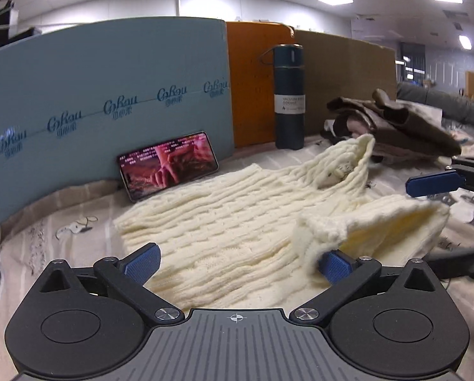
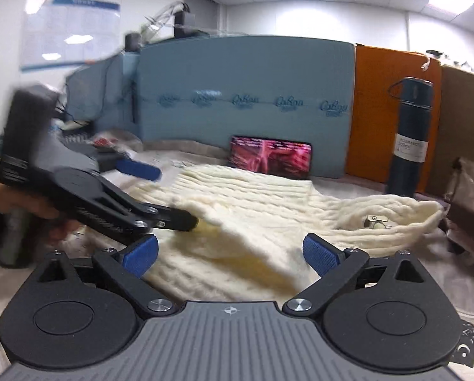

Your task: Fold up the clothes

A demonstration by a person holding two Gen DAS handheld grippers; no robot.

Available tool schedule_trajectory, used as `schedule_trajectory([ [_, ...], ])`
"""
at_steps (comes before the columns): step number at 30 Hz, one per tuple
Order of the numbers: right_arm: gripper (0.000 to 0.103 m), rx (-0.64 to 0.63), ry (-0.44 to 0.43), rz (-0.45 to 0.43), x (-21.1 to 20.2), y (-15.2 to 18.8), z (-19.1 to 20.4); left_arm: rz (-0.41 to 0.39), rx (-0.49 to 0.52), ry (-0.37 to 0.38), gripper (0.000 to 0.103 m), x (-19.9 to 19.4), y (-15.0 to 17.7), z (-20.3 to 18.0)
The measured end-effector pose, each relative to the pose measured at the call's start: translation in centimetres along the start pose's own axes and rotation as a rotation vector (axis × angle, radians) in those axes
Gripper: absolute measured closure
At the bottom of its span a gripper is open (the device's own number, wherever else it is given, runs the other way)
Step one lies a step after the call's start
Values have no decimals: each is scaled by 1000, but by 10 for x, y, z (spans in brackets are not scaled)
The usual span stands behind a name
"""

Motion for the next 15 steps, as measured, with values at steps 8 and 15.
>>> schedule_trajectory([
  [8,4,236,149,-58,-7,-7,-52,-128,-103,113,0,-17,-23,-12],
  [15,4,238,114,21,15,1,-52,-61,-85,-15,0,2,-16,-10],
])
Point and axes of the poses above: each gripper's, at about its wrist camera, not at the fingertips, and x roughly the way its jaws point, z to its left, y to its underside, the point moved 7 cm from there along x, roughly the way its jaws point
